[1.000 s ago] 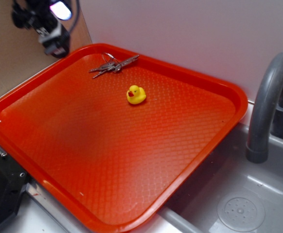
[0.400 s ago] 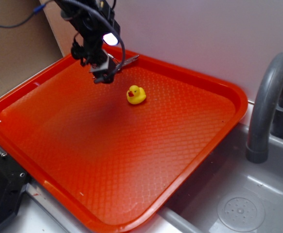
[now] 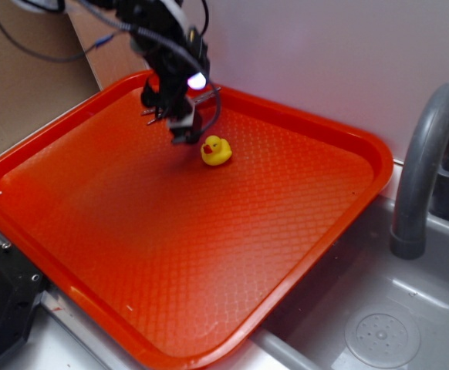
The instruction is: Grab the silver keys.
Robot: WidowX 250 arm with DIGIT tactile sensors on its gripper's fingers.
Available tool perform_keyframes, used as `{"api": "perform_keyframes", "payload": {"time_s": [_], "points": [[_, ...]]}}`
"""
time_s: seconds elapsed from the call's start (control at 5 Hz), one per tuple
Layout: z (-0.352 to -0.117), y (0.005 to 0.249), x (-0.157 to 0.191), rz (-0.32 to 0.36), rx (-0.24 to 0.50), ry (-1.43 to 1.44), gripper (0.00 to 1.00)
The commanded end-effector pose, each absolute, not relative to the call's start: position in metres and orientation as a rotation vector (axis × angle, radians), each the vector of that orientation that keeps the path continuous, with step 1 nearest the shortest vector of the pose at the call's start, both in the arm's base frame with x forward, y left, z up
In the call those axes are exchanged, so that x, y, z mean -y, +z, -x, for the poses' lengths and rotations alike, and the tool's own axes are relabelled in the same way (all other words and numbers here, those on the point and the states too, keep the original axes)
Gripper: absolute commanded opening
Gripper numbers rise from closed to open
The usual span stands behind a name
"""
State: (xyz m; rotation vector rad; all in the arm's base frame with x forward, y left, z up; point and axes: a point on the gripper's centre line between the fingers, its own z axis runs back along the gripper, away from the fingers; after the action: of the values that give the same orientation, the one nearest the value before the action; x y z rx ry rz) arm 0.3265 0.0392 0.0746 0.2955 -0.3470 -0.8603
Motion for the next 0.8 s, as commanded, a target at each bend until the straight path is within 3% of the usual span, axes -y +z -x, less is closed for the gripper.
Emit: {"api": "perform_keyframes", "payload": {"time_s": [0.0,0.2,0.4,0.6], "points": [[-0.332,0.109,-0.057,-0.313,0.357,-0.848,1.0],[-0.322,0.093,-0.061,-0.347,0.29,-0.862,1.0],[-0.317,0.095,-0.061,-0.378,0.358,-0.891,1.0],[-0.324,0.087,-0.063,-0.418,0.33,-0.875,1.0]]}}
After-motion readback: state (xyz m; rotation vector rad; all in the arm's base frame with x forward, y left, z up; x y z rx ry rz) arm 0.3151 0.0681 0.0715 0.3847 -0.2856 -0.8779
